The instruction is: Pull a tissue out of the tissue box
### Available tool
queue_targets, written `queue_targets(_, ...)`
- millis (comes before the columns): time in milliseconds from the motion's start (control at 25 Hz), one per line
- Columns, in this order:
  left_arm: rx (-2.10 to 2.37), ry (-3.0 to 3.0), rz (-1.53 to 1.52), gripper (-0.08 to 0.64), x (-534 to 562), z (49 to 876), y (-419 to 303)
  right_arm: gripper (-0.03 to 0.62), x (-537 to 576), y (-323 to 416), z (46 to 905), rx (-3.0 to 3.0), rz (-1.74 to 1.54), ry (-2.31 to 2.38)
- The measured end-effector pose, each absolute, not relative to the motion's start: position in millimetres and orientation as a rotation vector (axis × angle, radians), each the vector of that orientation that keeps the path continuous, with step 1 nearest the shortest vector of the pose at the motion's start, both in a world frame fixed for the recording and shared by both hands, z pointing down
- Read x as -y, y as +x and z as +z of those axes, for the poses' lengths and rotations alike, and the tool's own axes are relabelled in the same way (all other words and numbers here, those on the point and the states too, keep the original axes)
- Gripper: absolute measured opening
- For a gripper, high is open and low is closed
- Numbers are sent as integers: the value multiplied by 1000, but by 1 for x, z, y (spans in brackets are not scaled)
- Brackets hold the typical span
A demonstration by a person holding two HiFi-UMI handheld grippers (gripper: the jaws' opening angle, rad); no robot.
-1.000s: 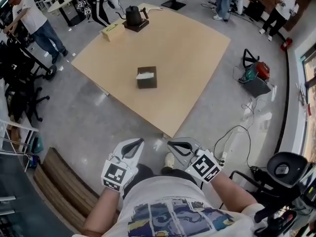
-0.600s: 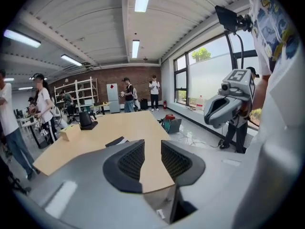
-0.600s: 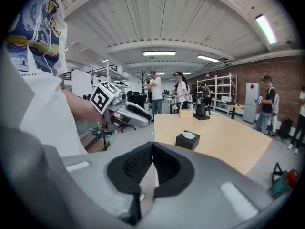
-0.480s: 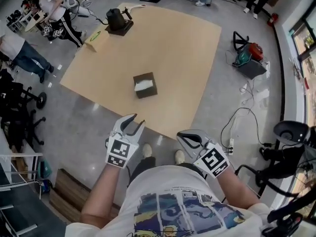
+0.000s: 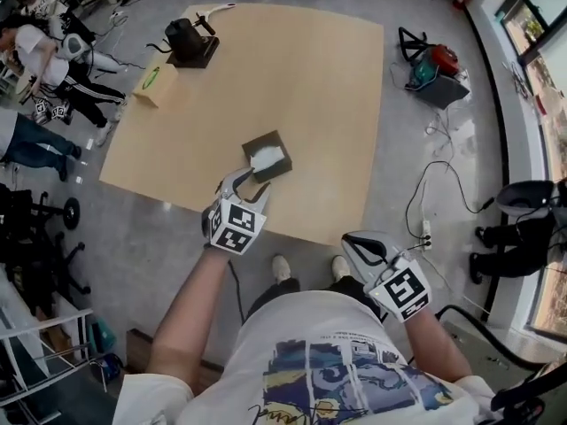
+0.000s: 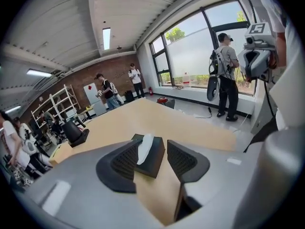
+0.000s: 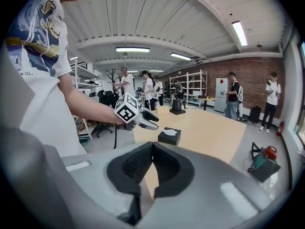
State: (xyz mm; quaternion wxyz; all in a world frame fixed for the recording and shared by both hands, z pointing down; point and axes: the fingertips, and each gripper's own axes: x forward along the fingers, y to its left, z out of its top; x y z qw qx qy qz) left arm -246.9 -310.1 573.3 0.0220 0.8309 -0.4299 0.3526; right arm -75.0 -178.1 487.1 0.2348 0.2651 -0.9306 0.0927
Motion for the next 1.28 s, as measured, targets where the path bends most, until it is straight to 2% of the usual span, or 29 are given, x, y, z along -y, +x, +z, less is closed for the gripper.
queue_targets(400,1162,2588,1309,218,352,633,-248,3,175,-55,494,2439,346,914)
queue_targets(640,1118,2547,1329,215,360,650,-250,3,180,-56,499,2425,348,901)
queue_targets(720,1113,2536,1328,177,363,652,-251,3,183,-58,500,2426,344,889)
queue_targets(880,1134,2541,1301,12,365,648,-255,3,190,-64,499,2436,348,873)
queue_targets(1280,1174,2545,1236,8,368,621,-258,3,201,-65,499,2462,323,815)
